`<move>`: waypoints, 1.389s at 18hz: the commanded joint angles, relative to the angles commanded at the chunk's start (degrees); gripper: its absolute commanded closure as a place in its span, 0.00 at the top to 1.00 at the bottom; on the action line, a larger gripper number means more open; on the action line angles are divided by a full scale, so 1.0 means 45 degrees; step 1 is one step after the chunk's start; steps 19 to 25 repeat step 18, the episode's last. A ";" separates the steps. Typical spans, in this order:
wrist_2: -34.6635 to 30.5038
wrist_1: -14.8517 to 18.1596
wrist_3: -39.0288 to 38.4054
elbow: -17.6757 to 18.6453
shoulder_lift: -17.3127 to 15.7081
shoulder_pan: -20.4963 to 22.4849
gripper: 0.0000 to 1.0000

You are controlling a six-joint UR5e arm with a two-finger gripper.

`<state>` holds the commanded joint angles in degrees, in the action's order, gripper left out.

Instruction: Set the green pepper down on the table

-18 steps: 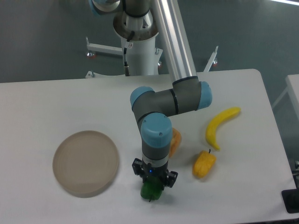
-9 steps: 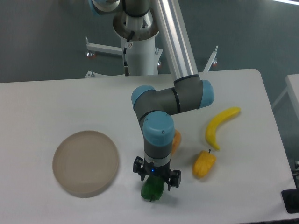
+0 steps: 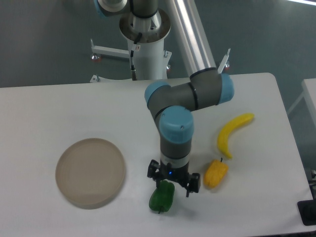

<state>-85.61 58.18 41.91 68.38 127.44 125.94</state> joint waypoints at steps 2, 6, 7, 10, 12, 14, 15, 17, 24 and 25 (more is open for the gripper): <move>0.0020 0.0078 0.0820 0.0000 -0.0117 0.0313 1.00; 0.0020 0.0156 0.2032 0.0020 -0.0216 0.0879 1.00; 0.0020 0.0156 0.2306 0.0020 -0.0254 0.0977 1.00; -0.0019 0.0156 0.2990 0.0137 -0.0352 0.1251 1.00; -0.0058 0.0137 0.3168 0.0292 -0.0391 0.1349 1.00; -0.0078 0.0117 0.3246 0.0371 -0.0411 0.1466 1.00; -0.0078 0.0117 0.3246 0.0371 -0.0450 0.1505 1.00; -0.0097 0.0117 0.3246 0.0371 -0.0431 0.1506 1.00; -0.0097 0.0098 0.3246 0.0371 -0.0430 0.1506 1.00; -0.0097 0.0098 0.3246 0.0371 -0.0430 0.1506 1.00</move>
